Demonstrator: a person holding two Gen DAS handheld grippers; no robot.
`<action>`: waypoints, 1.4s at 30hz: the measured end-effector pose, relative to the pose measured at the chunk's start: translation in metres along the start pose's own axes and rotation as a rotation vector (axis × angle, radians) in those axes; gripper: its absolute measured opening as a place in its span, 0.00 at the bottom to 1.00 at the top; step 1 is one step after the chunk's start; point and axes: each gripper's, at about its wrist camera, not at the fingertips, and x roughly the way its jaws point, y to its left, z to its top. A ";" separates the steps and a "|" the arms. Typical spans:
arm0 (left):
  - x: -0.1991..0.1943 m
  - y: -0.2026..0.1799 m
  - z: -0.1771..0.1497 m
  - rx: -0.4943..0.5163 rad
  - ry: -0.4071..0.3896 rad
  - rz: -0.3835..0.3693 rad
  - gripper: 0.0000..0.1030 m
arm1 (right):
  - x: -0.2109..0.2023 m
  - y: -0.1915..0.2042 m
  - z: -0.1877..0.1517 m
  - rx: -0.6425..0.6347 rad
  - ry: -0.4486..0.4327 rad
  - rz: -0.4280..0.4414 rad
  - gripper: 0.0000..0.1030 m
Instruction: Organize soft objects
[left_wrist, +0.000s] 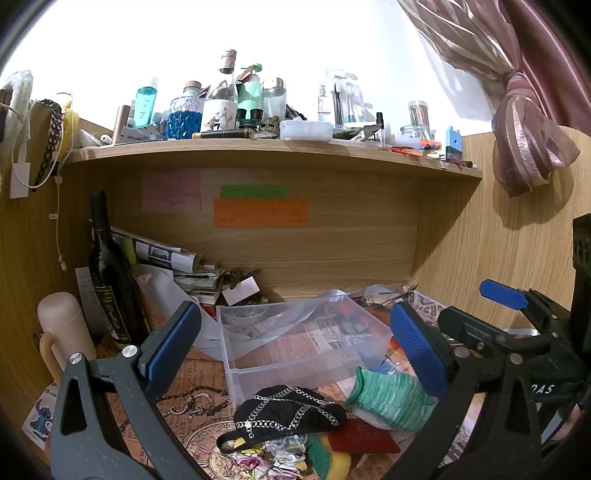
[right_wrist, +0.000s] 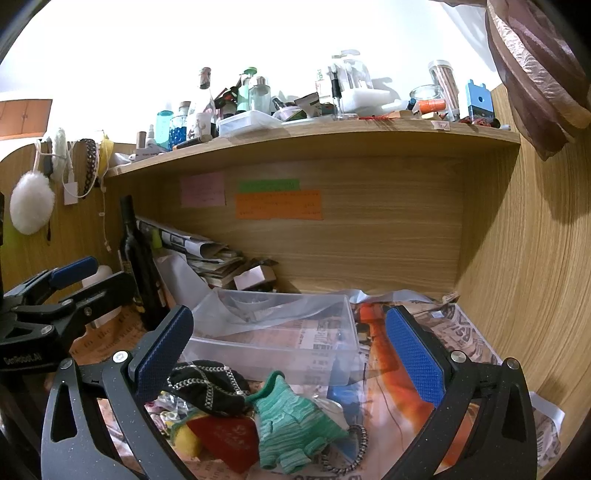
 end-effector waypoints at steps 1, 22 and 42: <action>0.000 0.000 0.000 0.001 -0.001 0.001 1.00 | 0.000 0.000 0.000 0.001 0.000 0.000 1.00; -0.001 -0.004 0.001 0.001 -0.009 0.003 1.00 | -0.002 0.003 0.002 0.010 -0.003 0.006 1.00; 0.004 0.000 0.000 -0.009 0.015 0.002 1.00 | -0.001 0.004 0.002 0.020 -0.002 0.015 1.00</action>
